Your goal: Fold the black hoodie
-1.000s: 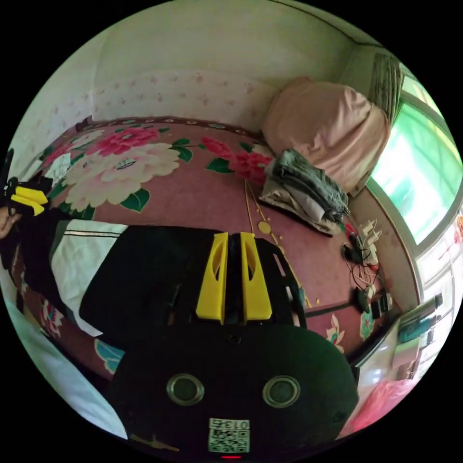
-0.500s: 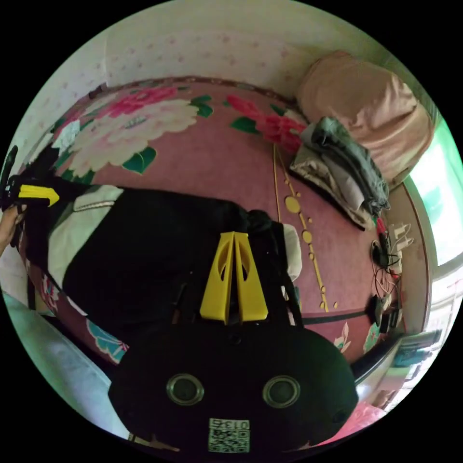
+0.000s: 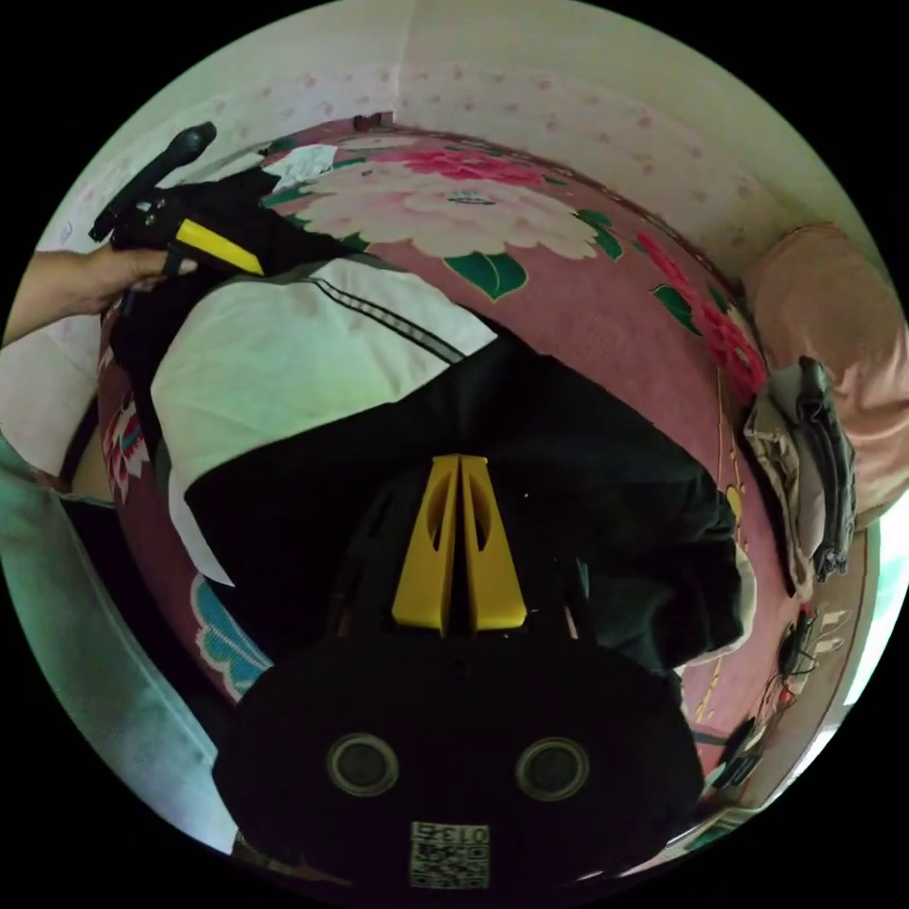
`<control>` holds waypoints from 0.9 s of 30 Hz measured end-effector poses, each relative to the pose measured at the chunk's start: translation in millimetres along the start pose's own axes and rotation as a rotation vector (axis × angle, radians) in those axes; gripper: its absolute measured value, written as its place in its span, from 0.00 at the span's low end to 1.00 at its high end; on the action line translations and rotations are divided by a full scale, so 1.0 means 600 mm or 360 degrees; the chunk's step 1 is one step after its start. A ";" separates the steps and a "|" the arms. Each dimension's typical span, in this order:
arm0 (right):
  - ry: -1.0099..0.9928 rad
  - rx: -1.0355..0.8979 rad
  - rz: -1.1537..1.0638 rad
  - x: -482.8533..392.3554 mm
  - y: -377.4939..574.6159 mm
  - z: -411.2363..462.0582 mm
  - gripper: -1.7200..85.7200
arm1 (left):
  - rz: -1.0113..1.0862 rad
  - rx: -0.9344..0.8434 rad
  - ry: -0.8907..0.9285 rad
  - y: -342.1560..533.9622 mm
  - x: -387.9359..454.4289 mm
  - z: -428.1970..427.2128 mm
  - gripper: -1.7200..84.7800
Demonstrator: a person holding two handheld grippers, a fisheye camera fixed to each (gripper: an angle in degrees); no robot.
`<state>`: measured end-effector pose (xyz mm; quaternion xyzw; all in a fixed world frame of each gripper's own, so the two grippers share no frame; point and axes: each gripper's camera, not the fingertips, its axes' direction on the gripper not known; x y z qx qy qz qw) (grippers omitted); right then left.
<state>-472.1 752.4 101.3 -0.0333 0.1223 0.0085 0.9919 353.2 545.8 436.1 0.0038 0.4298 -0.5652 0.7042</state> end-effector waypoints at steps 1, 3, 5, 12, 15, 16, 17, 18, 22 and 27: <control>0.0014 -0.0036 -0.0038 0.002 -0.015 0.000 0.02 | -0.0012 0.0008 0.0055 0.015 -0.017 -0.002 0.02; 0.0016 -0.0116 -0.0084 0.009 -0.040 -0.004 0.02 | -0.0036 -0.0009 0.0175 0.042 -0.048 -0.011 0.02; -0.0063 -0.0154 0.0015 0.037 -0.074 -0.035 0.02 | -0.0159 0.0102 0.0305 0.107 -0.106 -0.050 0.03; -0.0303 0.0329 0.0060 0.065 -0.231 -0.142 0.11 | -0.1477 0.0487 0.0120 0.451 -0.361 -0.103 0.20; -0.0584 0.0380 -0.0097 0.021 -0.362 -0.122 0.13 | -0.1809 0.0565 0.0369 0.571 -0.454 -0.053 0.21; -0.0708 0.0386 -0.0188 -0.009 -0.420 -0.110 0.13 | -0.1881 0.0618 0.0516 0.602 -0.482 -0.031 0.22; -0.0802 0.0377 -0.0317 -0.050 -0.480 -0.098 0.13 | -0.1910 0.0640 0.0626 0.622 -0.507 -0.010 0.22; -0.0836 0.0369 -0.0381 -0.072 -0.508 -0.091 0.13 | -0.1905 0.0639 0.0657 0.628 -0.517 -0.001 0.23; -0.1039 0.0243 -0.0714 -0.222 -0.688 -0.036 0.13 | -0.1792 0.0543 0.0818 0.645 -0.570 0.049 0.22; -0.1103 -0.0047 -0.0916 -0.346 -0.835 0.035 0.13 | -0.1892 0.0560 0.0975 0.702 -0.602 0.078 0.15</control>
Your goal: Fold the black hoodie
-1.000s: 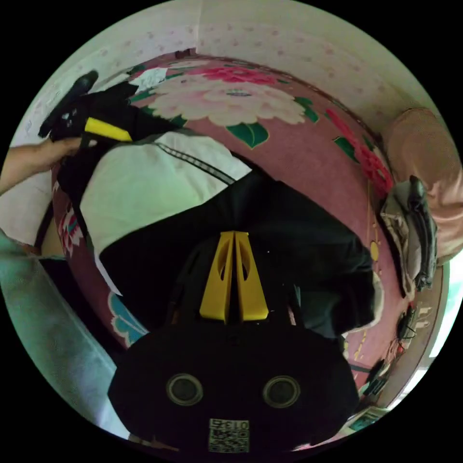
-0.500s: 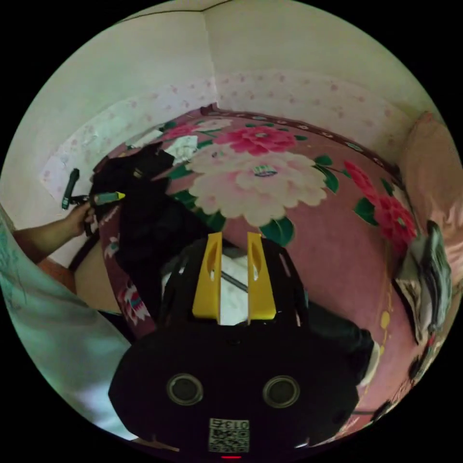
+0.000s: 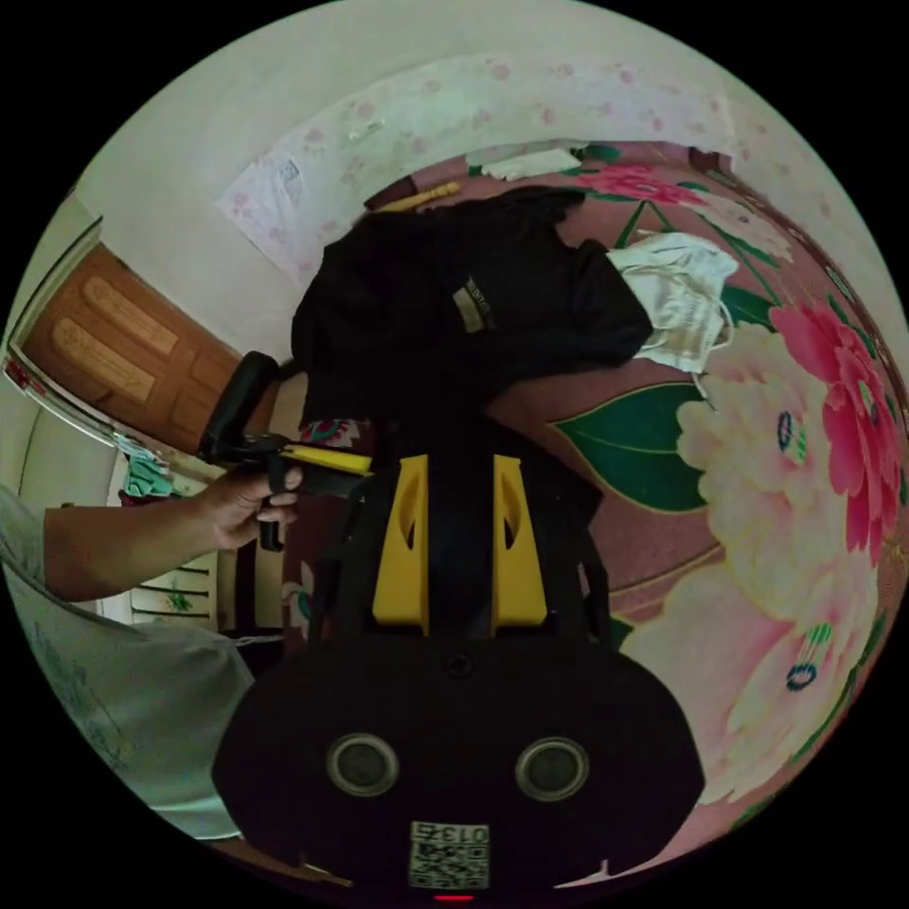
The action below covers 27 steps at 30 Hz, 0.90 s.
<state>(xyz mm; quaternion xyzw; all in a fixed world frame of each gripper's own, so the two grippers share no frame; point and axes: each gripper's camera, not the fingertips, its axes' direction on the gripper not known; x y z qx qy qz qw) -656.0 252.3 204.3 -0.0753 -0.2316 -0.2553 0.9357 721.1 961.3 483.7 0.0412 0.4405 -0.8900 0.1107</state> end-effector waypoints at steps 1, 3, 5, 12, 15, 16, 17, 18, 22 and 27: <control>0.0022 -0.0075 -0.0034 0.003 -0.029 0.023 0.13 | -0.0010 -0.0002 0.0054 0.002 -0.016 -0.005 0.13; 0.0016 -0.0194 -0.0061 0.007 -0.060 0.055 0.09 | -0.0053 -0.0009 0.0147 0.004 -0.036 -0.010 0.10; -0.0156 -0.0378 -0.0075 0.012 -0.083 0.085 0.04 | -0.0102 -0.0033 0.0303 0.008 -0.049 -0.016 0.06; -0.0086 -0.0171 -0.0442 -0.034 -0.057 -0.076 0.02 | 0.0411 0.0188 0.0398 0.070 0.069 -0.113 0.03; -0.0038 0.0017 -0.0507 -0.054 0.010 -0.195 0.02 | 0.0759 0.0286 0.0363 0.133 0.176 -0.156 0.03; -0.0025 0.0086 -0.0511 -0.065 0.048 -0.240 0.02 | 0.0904 0.0294 0.0347 0.163 0.225 -0.162 0.03; -0.0002 0.0164 -0.0508 -0.078 0.091 -0.279 0.02 | 0.1055 0.0291 0.0338 0.196 0.275 -0.159 0.03; 0.0016 0.0203 -0.0501 -0.085 0.115 -0.297 0.02 | 0.1128 0.0285 0.0332 0.213 0.301 -0.155 0.03; 0.0237 0.0327 -0.0340 -0.136 0.292 -0.370 0.02 | 0.1647 0.0146 0.0237 0.341 0.469 -0.072 0.03; 0.0470 0.0169 0.0079 -0.141 0.486 -0.349 0.02 | 0.2033 -0.0163 0.0078 0.479 0.596 0.111 0.05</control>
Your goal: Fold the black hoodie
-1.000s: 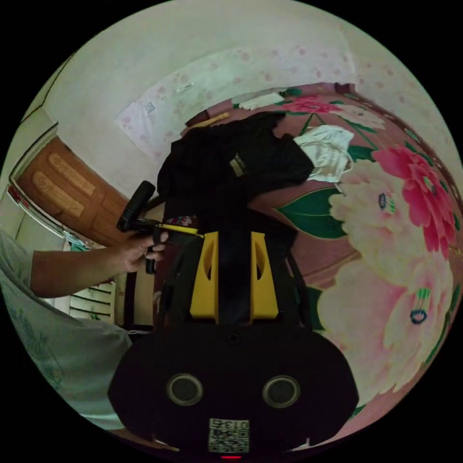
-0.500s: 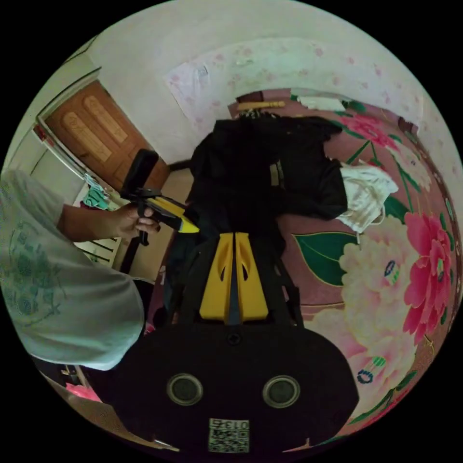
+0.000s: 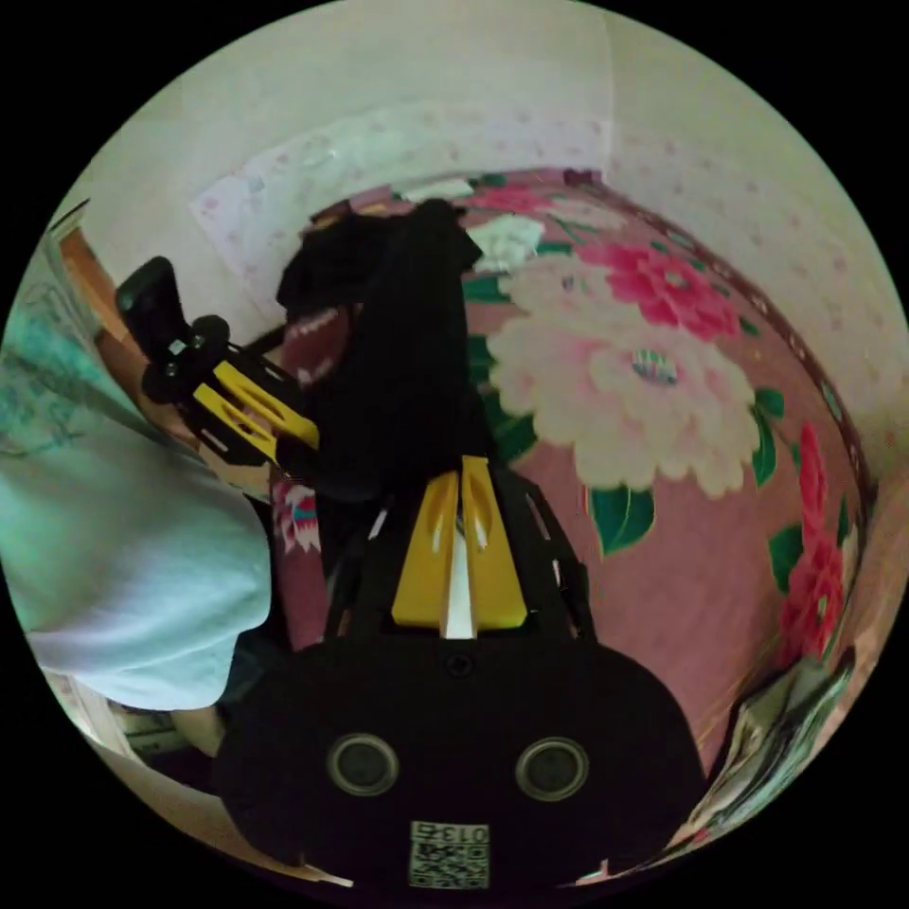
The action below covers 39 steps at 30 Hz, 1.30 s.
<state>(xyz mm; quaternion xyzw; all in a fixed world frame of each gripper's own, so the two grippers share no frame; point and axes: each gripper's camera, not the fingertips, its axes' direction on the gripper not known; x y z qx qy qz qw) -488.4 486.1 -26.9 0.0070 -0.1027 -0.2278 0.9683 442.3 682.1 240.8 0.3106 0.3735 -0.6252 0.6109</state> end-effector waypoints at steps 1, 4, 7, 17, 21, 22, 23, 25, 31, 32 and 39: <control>0.0027 -0.0127 0.0093 0.002 0.045 0.021 0.02 | 0.0079 -0.0123 0.0036 -0.012 0.028 0.058 0.05; -0.0037 -0.0479 0.0297 -0.007 0.139 0.070 0.02 | 0.0229 -0.0524 0.0127 -0.020 0.085 0.198 0.07; 0.0040 -0.0641 0.0437 -0.031 0.196 0.060 0.02 | 0.0258 -0.0619 0.0106 -0.034 0.115 0.236 0.09; 0.0898 0.0237 0.0032 -0.278 0.060 -0.019 0.02 | 0.0303 -0.0488 -0.0012 -0.134 0.174 0.171 0.07; 0.0913 -0.0364 0.0315 -0.230 0.098 0.108 0.02 | 0.0137 -0.0379 -0.0455 -0.160 0.122 0.160 0.09; 0.0760 -0.0517 0.0415 -0.213 0.132 0.139 0.02 | 0.0106 -0.0369 -0.0537 -0.171 0.100 0.170 0.09; 0.0619 -0.0586 0.0462 -0.205 0.165 0.166 0.02 | 0.0083 -0.0398 -0.0556 -0.182 0.075 0.195 0.09; 0.0484 -0.0464 0.0577 -0.198 0.204 0.178 0.02 | 0.0067 -0.0593 -0.0446 -0.194 0.037 0.261 0.08; 0.0364 -0.0063 0.1009 -0.203 0.245 0.064 0.02 | -0.0096 -0.0697 -0.0355 -0.209 -0.017 0.298 0.04; 0.0431 0.0035 0.0985 -0.234 0.249 0.035 0.02 | -0.0076 -0.0620 -0.0373 -0.216 -0.007 0.281 0.04; 0.0579 -0.0328 0.0833 -0.380 0.286 0.181 0.02 | -0.0015 -0.0788 -0.0233 -0.222 -0.018 0.389 0.05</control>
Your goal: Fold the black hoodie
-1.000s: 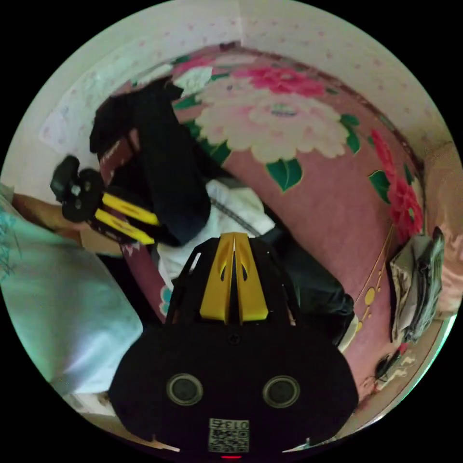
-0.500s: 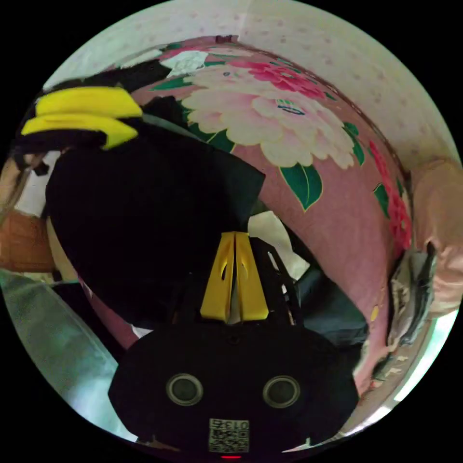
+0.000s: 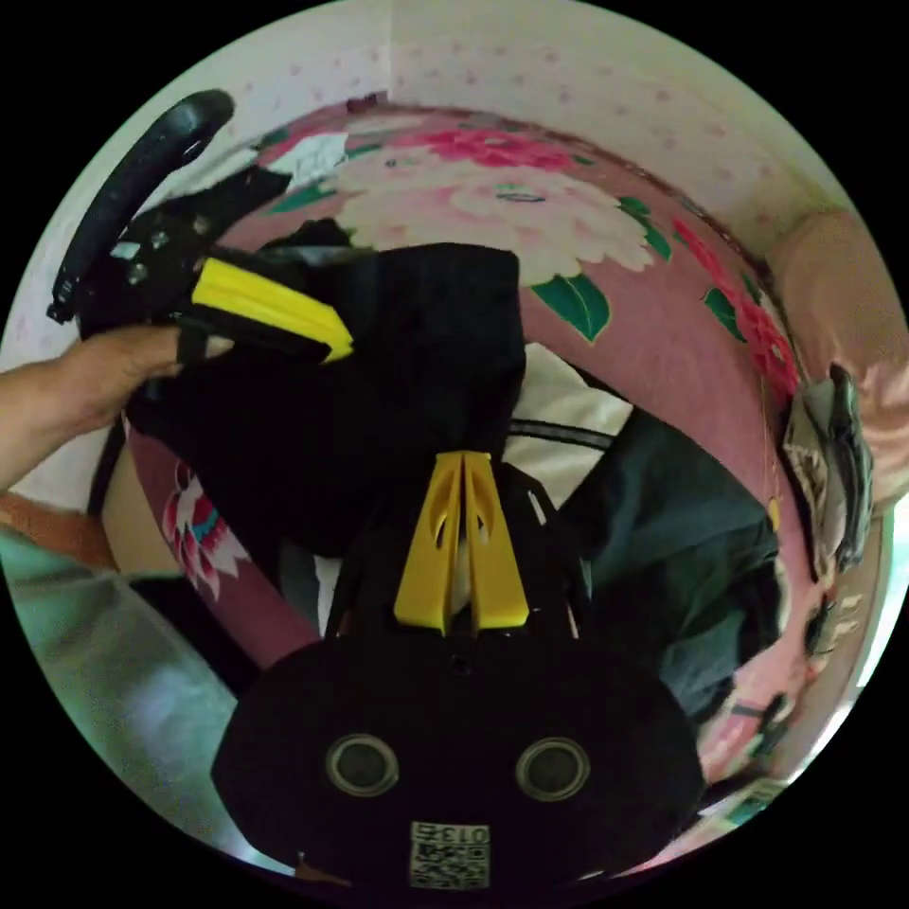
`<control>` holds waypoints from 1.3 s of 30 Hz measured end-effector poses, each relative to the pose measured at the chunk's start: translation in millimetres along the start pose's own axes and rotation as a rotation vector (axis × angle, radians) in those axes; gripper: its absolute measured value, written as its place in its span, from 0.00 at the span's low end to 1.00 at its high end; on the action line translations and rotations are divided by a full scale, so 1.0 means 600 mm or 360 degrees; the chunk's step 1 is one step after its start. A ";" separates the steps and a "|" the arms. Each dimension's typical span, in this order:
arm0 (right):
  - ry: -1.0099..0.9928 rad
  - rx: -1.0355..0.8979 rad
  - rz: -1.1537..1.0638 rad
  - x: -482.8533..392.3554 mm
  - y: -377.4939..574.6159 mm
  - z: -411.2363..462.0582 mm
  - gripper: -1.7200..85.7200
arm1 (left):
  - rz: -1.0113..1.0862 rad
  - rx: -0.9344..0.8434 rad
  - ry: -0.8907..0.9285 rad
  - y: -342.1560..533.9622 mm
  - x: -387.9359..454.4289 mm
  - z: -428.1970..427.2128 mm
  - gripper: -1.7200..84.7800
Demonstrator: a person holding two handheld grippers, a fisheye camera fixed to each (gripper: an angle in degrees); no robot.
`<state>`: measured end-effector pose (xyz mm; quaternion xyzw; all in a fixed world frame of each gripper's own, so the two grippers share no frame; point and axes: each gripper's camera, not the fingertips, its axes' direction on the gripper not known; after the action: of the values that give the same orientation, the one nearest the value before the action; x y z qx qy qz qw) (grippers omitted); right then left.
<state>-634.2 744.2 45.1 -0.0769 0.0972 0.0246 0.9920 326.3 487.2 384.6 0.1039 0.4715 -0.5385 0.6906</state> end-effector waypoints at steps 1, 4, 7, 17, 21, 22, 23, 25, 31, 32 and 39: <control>-0.0042 0.0042 0.0070 -0.005 0.023 0.037 0.02 | -0.0051 0.0073 0.0033 0.000 -0.014 0.004 0.05; -0.0129 0.0021 0.0180 -0.005 0.031 0.045 0.02 | -0.0049 0.0063 0.0160 -0.008 -0.053 -0.010 0.09; -0.0208 0.0084 0.0256 -0.004 0.054 0.014 0.03 | -0.0133 0.0209 0.0133 0.024 -0.107 -0.064 0.16; -0.0011 0.0514 0.0070 -0.138 0.143 -0.055 0.16 | -0.0701 0.0192 0.0738 0.117 -0.343 0.015 0.28; -0.0012 0.0499 -0.0078 -0.198 0.145 -0.031 0.14 | -0.0611 0.0082 0.0837 0.074 -0.356 0.056 0.28; 0.0016 0.0509 -0.0091 -0.212 0.147 -0.022 0.12 | -0.0539 0.0040 0.0777 0.060 -0.355 0.060 0.28; 0.0072 0.0452 -0.0045 -0.218 0.149 -0.003 0.11 | -0.0500 0.0009 0.0781 0.047 -0.357 0.067 0.27; 0.0164 0.0272 0.0089 -0.213 0.157 0.045 0.10 | -0.0525 -0.0006 0.0762 0.035 -0.365 0.073 0.26; 0.0024 0.0272 0.0123 -0.233 0.170 0.061 0.12 | -0.0529 -0.0023 0.0867 0.000 -0.397 0.077 0.11; 0.0059 0.0397 0.0043 -0.256 0.174 0.041 0.14 | -0.0550 -0.0003 0.0905 -0.005 -0.404 0.072 0.10; 0.0117 0.0358 -0.0799 -0.446 0.185 0.122 0.22 | -0.0621 -0.0003 0.1052 -0.041 -0.423 0.053 0.09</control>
<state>-889.5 855.9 152.2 0.0113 0.1133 -0.2358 0.9651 328.8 620.3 604.4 0.1795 0.6801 -0.5970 0.3859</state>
